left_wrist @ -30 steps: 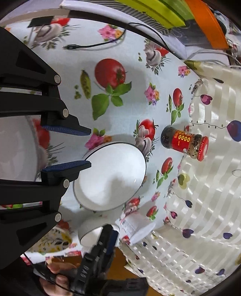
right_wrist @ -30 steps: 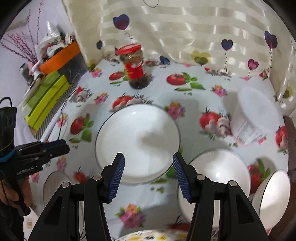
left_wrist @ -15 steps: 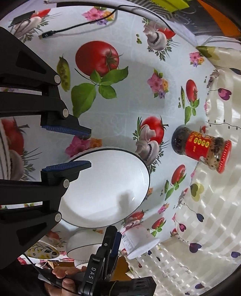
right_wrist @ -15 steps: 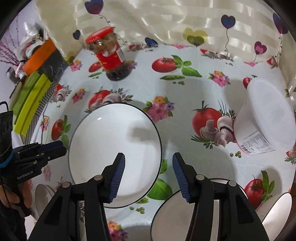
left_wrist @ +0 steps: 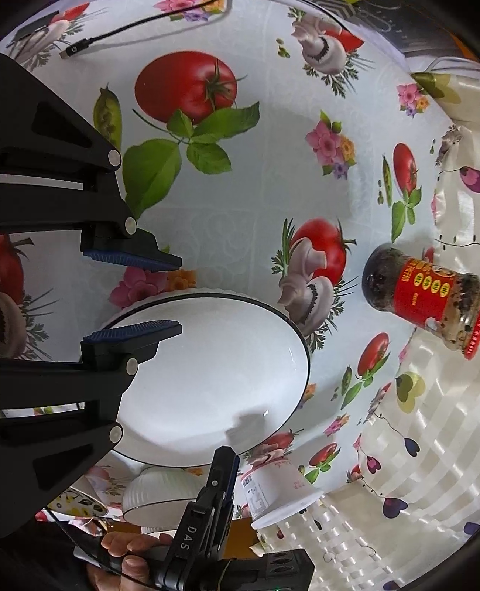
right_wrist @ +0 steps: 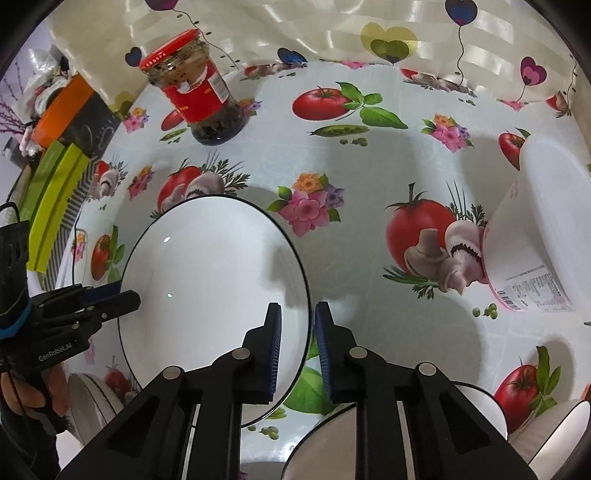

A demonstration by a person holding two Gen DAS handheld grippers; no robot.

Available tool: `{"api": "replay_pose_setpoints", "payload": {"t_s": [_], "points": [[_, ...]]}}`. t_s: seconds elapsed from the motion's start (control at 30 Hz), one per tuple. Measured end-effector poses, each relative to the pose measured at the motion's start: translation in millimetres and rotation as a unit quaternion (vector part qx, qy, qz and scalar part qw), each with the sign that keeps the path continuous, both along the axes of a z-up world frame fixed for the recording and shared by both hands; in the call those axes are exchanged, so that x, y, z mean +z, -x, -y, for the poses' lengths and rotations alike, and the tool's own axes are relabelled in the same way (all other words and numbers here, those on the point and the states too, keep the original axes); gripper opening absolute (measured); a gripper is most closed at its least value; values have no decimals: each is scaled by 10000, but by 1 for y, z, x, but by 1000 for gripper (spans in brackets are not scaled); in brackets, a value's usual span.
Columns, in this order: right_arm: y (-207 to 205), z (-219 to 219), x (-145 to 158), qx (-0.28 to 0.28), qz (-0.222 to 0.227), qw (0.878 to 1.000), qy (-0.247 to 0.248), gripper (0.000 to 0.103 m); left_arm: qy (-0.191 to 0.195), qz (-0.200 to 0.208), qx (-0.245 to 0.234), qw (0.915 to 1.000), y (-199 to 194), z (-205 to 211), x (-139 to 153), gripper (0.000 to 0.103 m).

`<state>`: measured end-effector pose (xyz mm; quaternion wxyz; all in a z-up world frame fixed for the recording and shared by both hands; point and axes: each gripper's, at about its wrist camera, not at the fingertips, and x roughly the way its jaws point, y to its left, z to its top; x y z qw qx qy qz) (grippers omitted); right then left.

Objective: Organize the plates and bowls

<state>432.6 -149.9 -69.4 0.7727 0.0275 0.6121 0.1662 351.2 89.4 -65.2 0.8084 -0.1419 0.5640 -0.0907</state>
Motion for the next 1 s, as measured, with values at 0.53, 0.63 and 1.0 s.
{"api": "replay_pose_setpoints", "payload": {"t_s": [0.53, 0.63, 1.0], "points": [[-11, -5, -6, 496, -79, 9985, 204, 6, -162, -51, -191, 9997, -5, 13, -3, 19], [-11, -6, -6, 516, -51, 9984, 232, 6, -161, -68, -224, 9996, -4, 13, -3, 18], [-12, -4, 0, 484, -123, 9983, 290, 5, 75, 72, -194, 9998, 1, 8, 14, 16]]}}
